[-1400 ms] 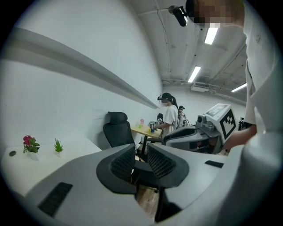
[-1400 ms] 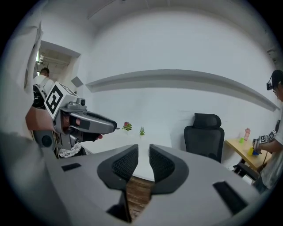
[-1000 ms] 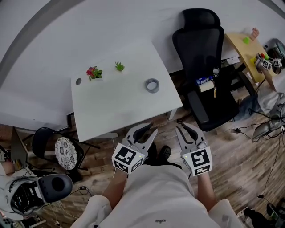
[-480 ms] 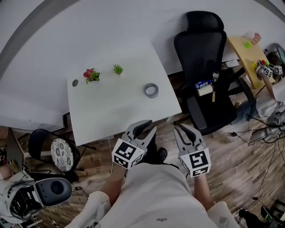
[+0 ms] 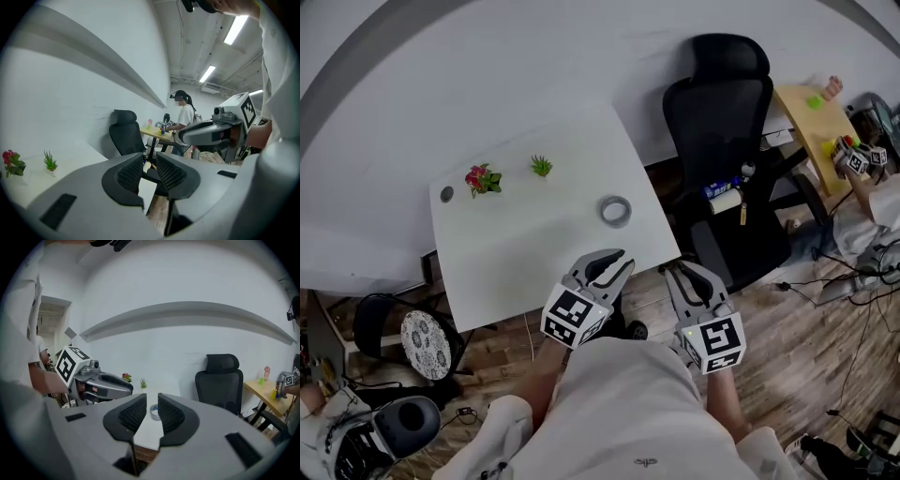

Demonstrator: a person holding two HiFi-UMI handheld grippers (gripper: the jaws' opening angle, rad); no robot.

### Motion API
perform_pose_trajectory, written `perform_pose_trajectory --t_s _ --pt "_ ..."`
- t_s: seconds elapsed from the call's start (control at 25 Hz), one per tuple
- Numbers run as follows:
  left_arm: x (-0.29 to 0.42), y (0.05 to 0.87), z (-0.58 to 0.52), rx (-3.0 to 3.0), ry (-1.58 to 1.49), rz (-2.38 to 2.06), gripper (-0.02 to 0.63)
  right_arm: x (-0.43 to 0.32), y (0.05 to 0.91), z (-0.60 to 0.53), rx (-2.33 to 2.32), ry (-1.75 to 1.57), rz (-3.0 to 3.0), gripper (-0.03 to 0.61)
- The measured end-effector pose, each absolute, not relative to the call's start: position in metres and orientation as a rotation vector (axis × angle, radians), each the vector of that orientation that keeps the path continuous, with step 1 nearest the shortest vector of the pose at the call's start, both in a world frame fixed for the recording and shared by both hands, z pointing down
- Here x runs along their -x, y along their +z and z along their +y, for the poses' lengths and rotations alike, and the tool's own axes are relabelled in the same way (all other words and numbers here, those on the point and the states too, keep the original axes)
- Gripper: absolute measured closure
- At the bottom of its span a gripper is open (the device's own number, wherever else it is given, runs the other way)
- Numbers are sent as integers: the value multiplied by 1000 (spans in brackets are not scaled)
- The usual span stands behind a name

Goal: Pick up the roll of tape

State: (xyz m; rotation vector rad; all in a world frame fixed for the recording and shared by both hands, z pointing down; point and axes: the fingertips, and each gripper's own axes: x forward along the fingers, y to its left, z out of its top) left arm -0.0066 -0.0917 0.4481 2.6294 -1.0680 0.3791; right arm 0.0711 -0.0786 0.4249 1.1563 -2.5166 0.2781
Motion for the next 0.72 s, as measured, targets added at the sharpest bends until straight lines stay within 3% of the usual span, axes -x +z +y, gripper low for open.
perform_pose_trajectory --t_s 0.72 --pt "36 525 -158 -2748 858 -894 508 -38 441 -138 -1238 353 -2451 503"
